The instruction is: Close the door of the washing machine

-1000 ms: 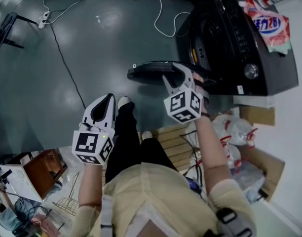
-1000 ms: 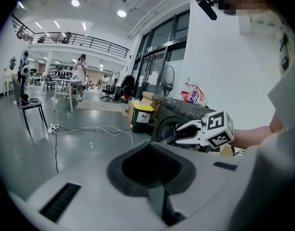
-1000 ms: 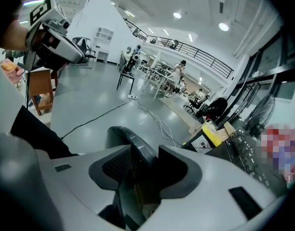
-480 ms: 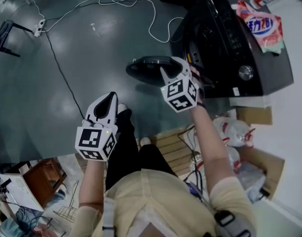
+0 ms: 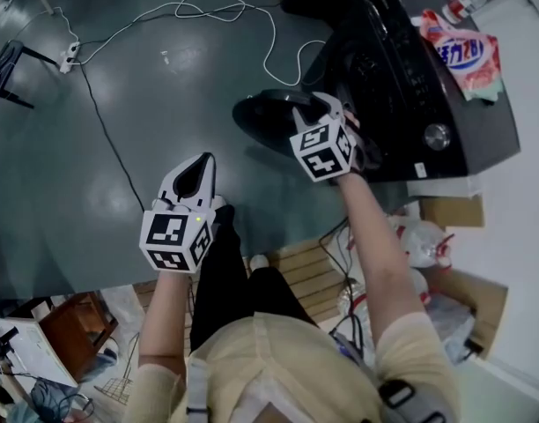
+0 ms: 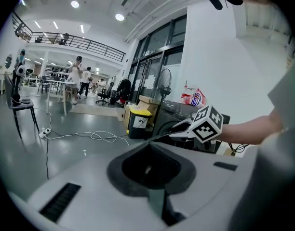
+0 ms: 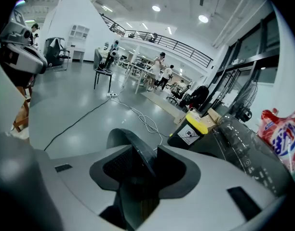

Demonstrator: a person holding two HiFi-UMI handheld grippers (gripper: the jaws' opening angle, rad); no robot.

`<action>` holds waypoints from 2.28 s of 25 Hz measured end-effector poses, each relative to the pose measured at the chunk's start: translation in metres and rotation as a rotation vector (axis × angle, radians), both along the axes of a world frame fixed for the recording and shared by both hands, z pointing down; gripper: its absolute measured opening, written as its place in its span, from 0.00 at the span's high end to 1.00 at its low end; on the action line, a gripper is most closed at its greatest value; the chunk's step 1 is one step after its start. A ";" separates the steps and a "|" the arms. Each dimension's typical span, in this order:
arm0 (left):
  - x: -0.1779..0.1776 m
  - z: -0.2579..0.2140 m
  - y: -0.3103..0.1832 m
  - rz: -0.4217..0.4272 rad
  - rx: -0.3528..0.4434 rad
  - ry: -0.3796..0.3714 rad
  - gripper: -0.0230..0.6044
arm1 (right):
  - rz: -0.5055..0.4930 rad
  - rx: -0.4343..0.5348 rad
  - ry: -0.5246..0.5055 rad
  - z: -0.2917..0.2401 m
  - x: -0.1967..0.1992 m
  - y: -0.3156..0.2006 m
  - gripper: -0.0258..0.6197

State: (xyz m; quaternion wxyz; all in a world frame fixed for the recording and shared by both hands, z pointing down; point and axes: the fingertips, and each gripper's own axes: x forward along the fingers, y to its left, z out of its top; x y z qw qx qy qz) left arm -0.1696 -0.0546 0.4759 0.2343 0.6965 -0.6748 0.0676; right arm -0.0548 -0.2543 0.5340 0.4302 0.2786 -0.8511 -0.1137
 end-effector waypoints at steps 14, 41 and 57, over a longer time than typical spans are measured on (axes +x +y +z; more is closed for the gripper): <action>-0.007 0.003 -0.048 0.025 0.037 0.003 0.96 | 0.164 0.029 0.001 0.002 -0.005 -0.056 0.72; -0.005 0.006 -0.140 0.133 0.016 0.089 0.96 | 0.454 0.058 0.013 0.002 0.015 -0.151 0.72; 0.002 0.011 -0.190 0.218 0.001 0.097 0.96 | 0.601 0.016 -0.015 -0.002 0.036 -0.195 0.72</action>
